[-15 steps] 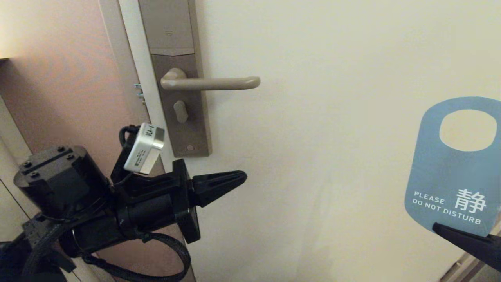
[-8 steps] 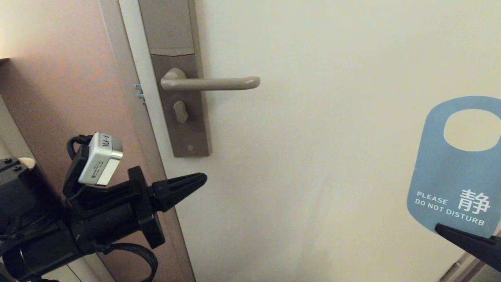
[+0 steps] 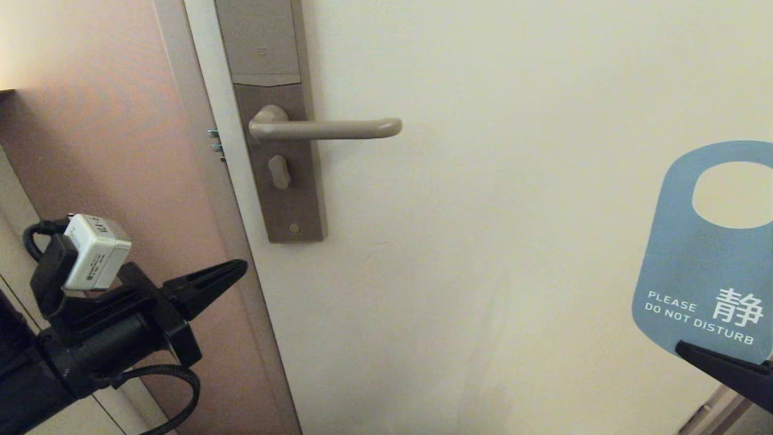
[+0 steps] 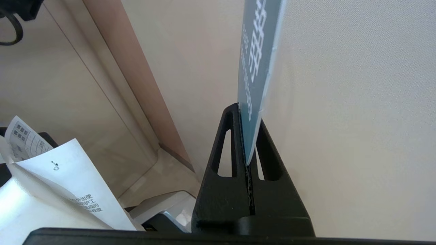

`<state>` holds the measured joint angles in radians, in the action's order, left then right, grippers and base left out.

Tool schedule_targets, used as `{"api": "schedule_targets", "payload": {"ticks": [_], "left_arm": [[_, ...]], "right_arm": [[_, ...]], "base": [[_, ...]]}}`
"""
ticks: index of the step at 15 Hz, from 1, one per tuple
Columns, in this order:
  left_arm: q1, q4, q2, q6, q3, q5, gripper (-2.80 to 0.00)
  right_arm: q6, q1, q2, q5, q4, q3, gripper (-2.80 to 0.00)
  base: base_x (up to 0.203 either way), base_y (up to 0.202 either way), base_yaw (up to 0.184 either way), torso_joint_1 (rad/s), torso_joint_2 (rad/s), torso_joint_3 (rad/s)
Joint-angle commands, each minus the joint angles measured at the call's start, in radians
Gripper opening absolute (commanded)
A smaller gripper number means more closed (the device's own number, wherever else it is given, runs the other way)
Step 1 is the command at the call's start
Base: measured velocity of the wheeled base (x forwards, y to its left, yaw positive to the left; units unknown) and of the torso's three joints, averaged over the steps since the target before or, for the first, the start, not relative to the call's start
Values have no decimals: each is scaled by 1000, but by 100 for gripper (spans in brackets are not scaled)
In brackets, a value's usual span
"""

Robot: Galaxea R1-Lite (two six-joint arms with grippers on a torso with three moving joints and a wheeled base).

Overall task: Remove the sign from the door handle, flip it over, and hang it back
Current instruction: Hang the sign back with the other side facing out

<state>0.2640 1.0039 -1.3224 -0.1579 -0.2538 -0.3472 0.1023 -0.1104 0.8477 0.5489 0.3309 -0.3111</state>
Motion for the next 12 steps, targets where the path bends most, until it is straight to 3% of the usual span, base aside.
{"api": "schedule_targets", "payload": {"ticks": [1,6,9,12], "left_arm": [[-38,-19,74,-21,41,34,-280],[-152,-31,210,-25,158,124,-280],[-191,-33,305,-21,237,140,-280],[-244,-127,446,-5,252,184,-280]], "right_arm": [[1,0,-11,3,2,0,-280],[2,0,-41,-10,2,-5,-280],[0,0,-58,-10,2,-6,-280],[2,0,-81,-12,2,-6,-280]], "base": [[0,0,0,0,0,0],[0,0,0,0,0,0],[0,0,0,0,0,0],[0,0,0,0,0,0]]}}
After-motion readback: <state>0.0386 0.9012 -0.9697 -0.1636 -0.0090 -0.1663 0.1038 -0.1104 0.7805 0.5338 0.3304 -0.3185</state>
